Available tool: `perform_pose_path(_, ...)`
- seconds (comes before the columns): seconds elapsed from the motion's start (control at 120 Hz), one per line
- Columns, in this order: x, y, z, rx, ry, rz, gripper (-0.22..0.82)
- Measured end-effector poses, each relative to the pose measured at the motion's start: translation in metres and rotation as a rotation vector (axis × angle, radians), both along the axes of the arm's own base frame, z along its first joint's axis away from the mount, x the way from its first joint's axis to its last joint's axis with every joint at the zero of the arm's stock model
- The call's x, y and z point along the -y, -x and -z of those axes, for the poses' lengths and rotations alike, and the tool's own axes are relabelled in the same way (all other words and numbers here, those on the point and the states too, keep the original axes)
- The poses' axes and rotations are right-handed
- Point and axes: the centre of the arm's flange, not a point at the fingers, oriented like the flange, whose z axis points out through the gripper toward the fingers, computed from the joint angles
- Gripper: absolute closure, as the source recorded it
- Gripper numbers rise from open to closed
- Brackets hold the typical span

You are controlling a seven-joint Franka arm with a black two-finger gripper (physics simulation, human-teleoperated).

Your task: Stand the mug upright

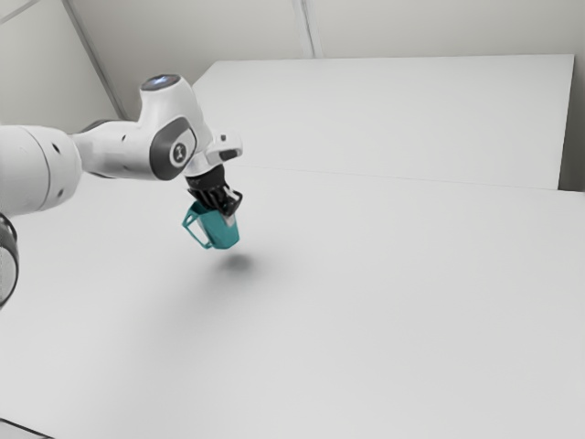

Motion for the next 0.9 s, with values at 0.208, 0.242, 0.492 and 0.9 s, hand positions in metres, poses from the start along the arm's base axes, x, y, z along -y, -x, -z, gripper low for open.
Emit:
perform_pose_path(0.208, 0.003, -0.015, 0.017, 0.006, -0.06, -0.081, 0.78)
perform_pose_path(0.242, 0.003, -0.015, 0.019, 0.006, -0.063, -0.096, 0.78)
perform_pose_path(0.492, 0.01, -0.02, 0.036, 0.015, -0.068, -0.178, 0.78)
perform_pose_path(0.9, 0.011, -0.024, 0.055, 0.019, -0.076, -0.261, 0.78)
